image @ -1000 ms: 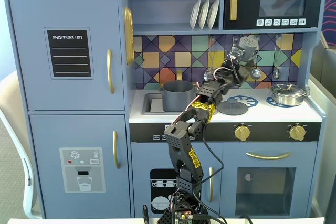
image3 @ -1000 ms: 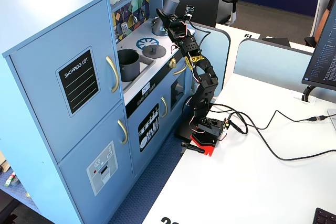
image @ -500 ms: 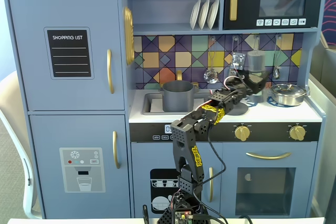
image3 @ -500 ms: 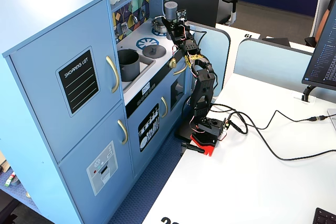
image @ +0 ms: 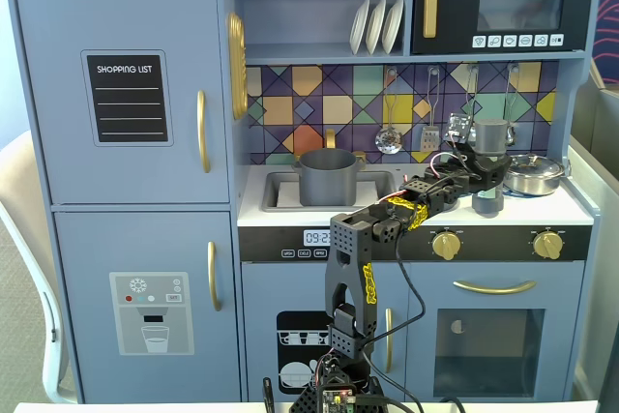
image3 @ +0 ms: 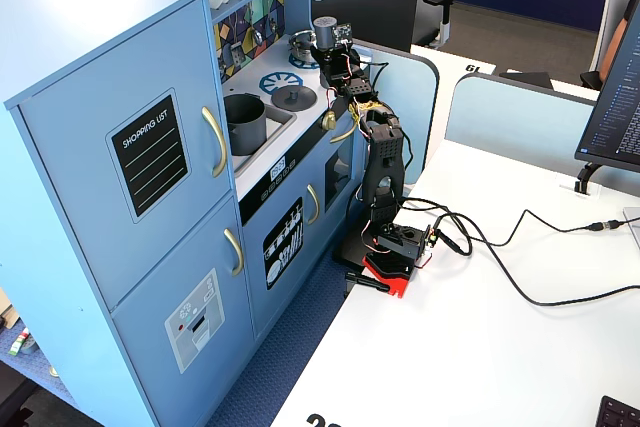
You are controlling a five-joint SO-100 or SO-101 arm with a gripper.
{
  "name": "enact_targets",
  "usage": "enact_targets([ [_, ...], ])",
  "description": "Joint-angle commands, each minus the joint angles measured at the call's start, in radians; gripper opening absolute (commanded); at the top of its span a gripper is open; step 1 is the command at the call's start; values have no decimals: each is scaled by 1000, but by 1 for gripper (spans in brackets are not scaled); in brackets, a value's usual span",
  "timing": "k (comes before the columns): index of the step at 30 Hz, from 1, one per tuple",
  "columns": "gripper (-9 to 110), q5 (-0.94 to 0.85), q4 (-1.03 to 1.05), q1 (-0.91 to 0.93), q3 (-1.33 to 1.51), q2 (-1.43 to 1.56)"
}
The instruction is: Put salt in the gray recipient
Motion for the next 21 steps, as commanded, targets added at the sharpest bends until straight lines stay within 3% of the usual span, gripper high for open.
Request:
enact_targets([
  [1, 0, 21, -26, 3, -97, 6],
  [21, 2, 8, -60, 8, -25, -18],
])
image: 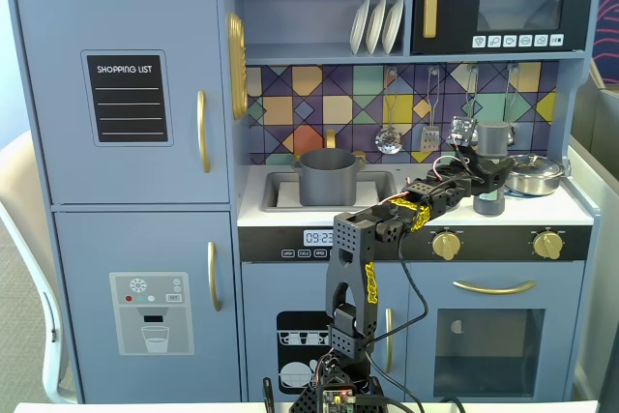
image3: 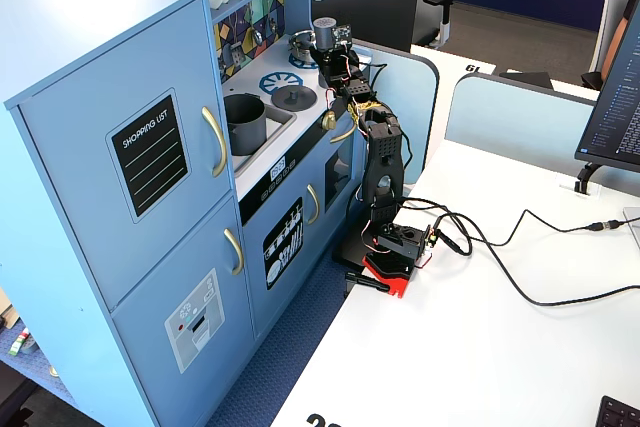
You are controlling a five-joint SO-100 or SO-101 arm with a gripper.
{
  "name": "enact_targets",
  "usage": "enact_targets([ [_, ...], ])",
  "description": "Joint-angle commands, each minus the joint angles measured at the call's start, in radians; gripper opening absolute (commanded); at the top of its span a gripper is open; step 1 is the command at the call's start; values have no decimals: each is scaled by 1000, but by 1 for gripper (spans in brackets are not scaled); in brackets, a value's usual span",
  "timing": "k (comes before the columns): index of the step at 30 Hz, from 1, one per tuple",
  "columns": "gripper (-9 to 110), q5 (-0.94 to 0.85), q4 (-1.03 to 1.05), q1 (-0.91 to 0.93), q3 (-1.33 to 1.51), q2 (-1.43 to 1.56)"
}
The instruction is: Put salt in the gray recipient
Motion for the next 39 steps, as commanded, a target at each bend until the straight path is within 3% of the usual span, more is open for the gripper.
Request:
enact_targets([
  [1, 5, -2, -23, 9, -14, 21],
  [9, 31, 51, -9, 18, 5, 60],
  [19, 42, 46, 23, 38, 71, 161],
  [24, 43, 48, 94, 58, 103, 253],
  [32, 41, 72, 515, 43, 193, 569],
  [35, 33, 100, 739, 11, 236, 724],
  [39, 10, 35, 1049, -84, 325, 934],
])
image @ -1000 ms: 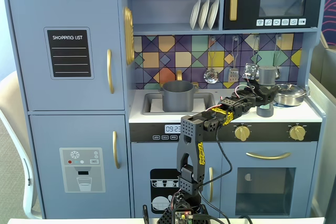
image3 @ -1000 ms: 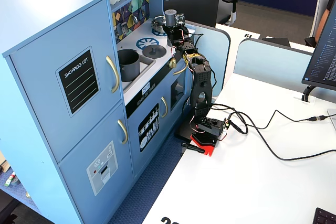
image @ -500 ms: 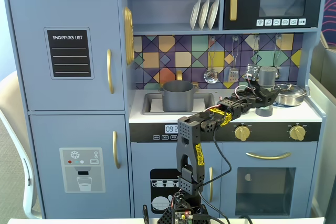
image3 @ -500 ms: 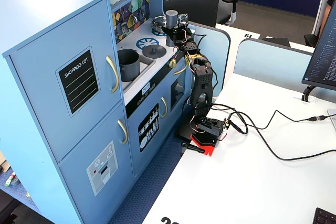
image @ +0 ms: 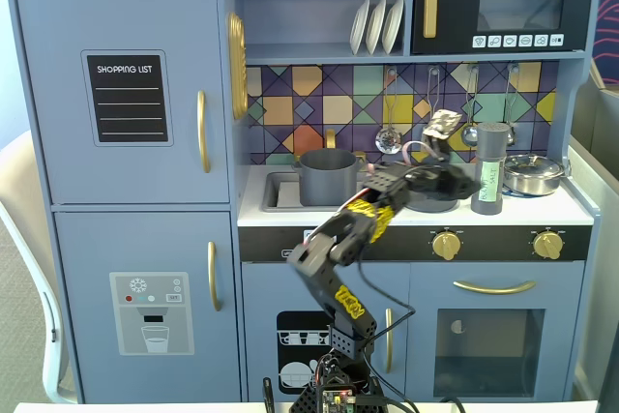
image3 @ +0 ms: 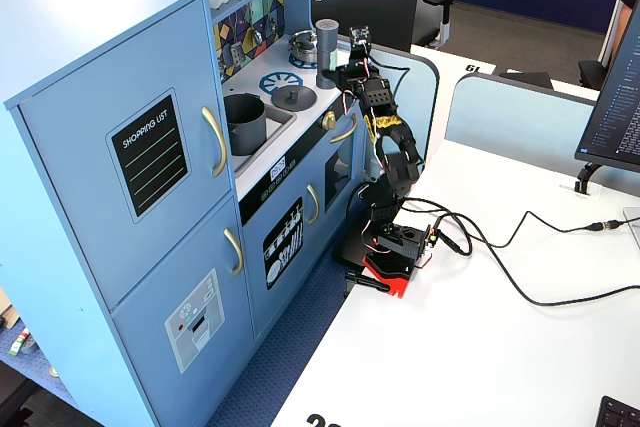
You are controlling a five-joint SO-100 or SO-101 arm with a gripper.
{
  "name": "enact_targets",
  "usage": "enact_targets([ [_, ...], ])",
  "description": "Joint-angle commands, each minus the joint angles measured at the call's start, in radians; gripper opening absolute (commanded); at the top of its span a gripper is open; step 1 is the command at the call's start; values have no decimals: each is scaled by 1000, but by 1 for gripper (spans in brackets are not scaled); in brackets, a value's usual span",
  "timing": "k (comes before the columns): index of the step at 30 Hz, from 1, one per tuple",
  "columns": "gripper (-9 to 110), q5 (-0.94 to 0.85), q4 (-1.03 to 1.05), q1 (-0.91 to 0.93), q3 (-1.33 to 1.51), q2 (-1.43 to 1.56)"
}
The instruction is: Put salt in the gray recipient
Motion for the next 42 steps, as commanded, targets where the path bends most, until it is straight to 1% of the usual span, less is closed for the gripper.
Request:
enact_targets([
  [1, 5, -32, 229, -124, 61, 258],
  [2, 1, -69, 272, -170, 104, 313],
  [3, 0, -120, 301, -218, 155, 367],
  [4, 0, -153, 321, -267, 207, 419],
  [6, 0, -144, 339, -371, 314, 517],
  [8, 0, -192, 373, -456, 440, 612],
  [11, 0, -229, 413, -572, 614, 689],
  [13, 0, -196, 411, -638, 710, 706],
  [15, 0, -98, 356, -681, 807, 706],
  [20, 0, -100, 219, -718, 1052, 746],
  [25, 0, -137, 199, -762, 1216, 816],
  [28, 0, -173, 264, -775, 1258, 859],
  [31, 0, -133, 334, -807, 1258, 876],
  [36, 0, -238, 497, -792, 1259, 925],
  [38, 0, -169, 517, -798, 1259, 925],
  [42, 1, -98, 522, -781, 1259, 925],
])
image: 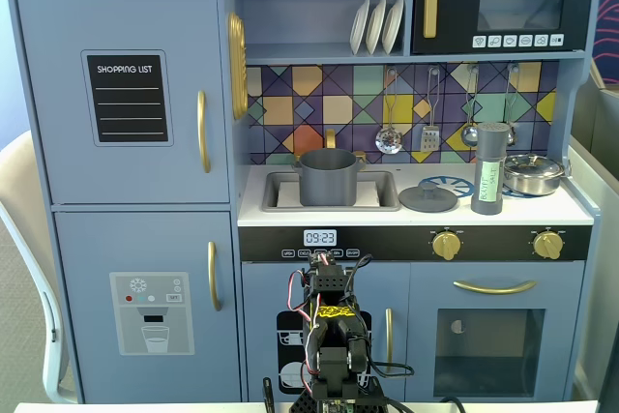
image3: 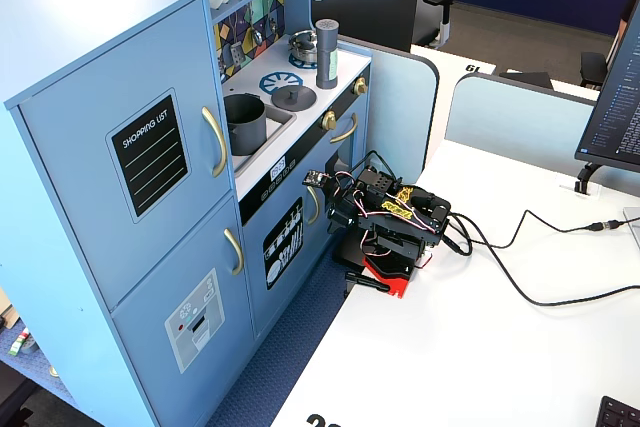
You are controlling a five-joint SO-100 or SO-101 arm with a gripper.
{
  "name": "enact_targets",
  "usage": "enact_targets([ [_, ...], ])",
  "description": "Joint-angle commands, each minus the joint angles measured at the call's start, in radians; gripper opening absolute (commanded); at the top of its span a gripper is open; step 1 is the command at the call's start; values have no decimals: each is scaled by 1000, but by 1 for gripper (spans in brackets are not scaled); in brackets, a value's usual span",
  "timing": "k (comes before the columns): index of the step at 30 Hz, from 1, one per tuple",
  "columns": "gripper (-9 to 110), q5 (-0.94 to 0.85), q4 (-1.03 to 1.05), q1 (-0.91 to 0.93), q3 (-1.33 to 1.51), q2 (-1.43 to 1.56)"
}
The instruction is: Put salt in the gray recipient
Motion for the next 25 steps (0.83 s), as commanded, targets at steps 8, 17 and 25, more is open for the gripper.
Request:
enact_targets([
  [8, 3, 57, 12, 15, -5, 6],
  [17, 5, 57, 12, 15, -5, 6],
  [25, 6, 57, 12, 15, -5, 6],
])
